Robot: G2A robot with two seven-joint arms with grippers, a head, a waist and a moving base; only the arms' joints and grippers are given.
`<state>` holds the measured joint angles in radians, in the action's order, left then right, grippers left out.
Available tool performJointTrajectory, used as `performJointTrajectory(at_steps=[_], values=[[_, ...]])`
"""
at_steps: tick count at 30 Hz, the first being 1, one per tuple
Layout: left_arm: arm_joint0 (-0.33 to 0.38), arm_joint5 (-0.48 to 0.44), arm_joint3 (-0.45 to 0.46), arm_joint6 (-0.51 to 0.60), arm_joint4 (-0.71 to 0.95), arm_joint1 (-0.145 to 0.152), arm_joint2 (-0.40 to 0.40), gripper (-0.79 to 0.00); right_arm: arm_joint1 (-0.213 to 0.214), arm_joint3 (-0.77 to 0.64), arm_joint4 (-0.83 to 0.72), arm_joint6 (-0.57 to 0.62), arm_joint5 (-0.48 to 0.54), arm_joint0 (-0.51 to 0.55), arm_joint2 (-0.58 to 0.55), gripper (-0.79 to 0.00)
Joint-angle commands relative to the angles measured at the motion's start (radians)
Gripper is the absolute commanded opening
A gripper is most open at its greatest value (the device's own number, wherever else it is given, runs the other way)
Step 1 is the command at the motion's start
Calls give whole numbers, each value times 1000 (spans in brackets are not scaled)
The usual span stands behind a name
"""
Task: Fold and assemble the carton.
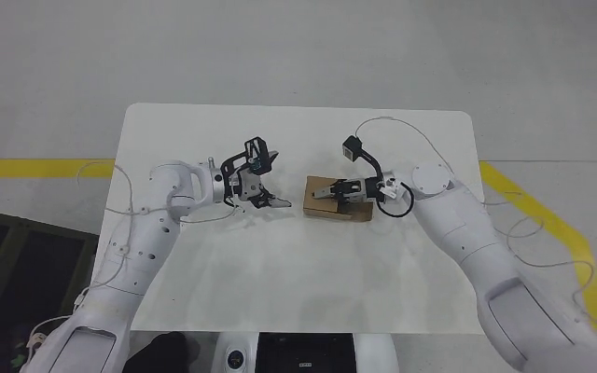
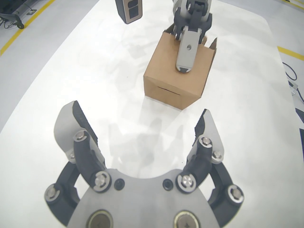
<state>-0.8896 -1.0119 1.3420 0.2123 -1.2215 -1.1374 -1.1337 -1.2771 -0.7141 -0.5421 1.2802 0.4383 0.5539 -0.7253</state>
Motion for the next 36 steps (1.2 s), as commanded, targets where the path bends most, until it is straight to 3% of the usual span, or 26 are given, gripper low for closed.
performJointTrajectory(at_steps=[1,7,10,19,26,36], values=[[-2,6,4,-48,-43,0,11,0,-5,19,-1,1,3,-2,2,-588],[-1,0,-21,-114,-122,-1,56,0,-15,55,-8,23,14,-7,-4,-409],[6,0,-32,-135,-131,0,78,0,-12,51,-9,37,19,-6,-16,-225],[41,0,-60,-160,-93,-7,138,0,24,-30,26,68,15,30,-77,0],[77,32,-81,-203,-133,-23,193,0,74,-140,54,51,10,90,-172,0],[118,77,-154,-299,-195,-47,262,0,161,-426,132,31,-87,258,-355,0]])
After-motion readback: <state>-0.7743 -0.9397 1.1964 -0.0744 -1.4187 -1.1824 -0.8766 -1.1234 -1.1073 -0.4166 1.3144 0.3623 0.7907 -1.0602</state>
